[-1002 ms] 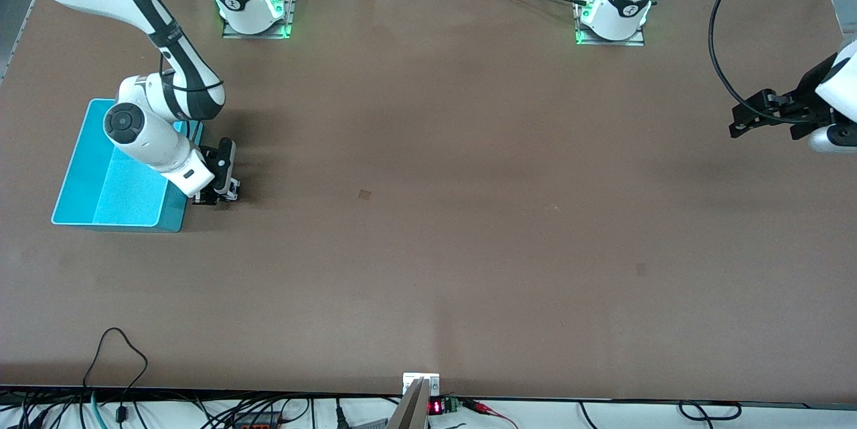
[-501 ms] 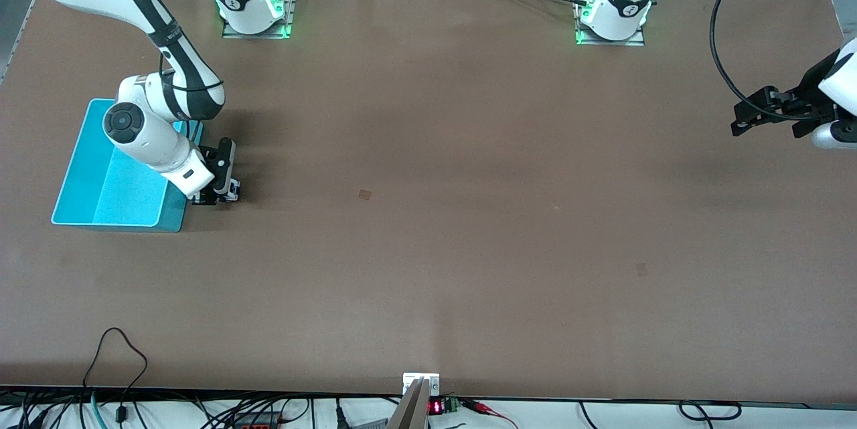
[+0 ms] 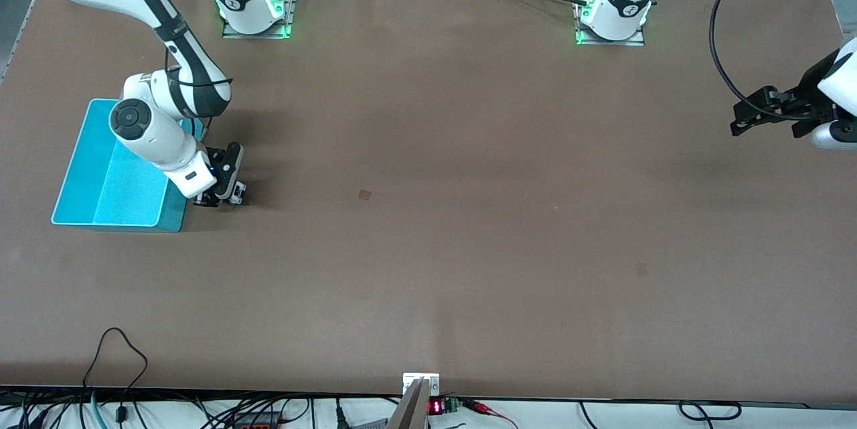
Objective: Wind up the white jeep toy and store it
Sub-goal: 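Lift the jeep with the right gripper over the turquoise bin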
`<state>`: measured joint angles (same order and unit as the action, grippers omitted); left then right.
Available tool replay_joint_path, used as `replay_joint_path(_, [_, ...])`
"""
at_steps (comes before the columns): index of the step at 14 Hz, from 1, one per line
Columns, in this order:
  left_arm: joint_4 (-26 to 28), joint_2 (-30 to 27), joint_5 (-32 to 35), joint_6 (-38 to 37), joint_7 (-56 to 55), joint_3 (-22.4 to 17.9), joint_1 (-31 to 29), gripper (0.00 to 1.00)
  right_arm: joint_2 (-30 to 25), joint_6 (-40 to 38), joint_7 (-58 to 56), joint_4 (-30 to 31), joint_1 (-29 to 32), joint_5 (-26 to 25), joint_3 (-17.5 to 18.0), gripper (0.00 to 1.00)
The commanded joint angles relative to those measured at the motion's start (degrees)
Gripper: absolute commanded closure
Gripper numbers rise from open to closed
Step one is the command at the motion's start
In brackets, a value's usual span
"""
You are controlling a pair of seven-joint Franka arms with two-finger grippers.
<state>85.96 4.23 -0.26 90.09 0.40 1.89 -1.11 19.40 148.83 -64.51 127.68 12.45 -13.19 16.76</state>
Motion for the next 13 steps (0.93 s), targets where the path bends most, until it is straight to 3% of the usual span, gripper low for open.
replay_joint_path(1, [0.17,-0.8,-1.41,0.09,0.21,0.4,-0.03,0.0,-6.02,-5.03,7.89,0.46,-2.25,-0.69,0.11,1.0])
replay_joint_path(8, [0.61,-0.8,-1.41,0.35,0.21,0.4,-0.21,0.0,-15.17,-18.74,27.49,-4.18,-3.66,0.19,0.46,1.0])
replay_joint_path(13, [0.61,-1.41,-1.41,0.27,0.21,0.48,-0.03,0.0,-17.64,-30.08,38.13,-11.21,-2.95,5.46,-1.37,1.0])
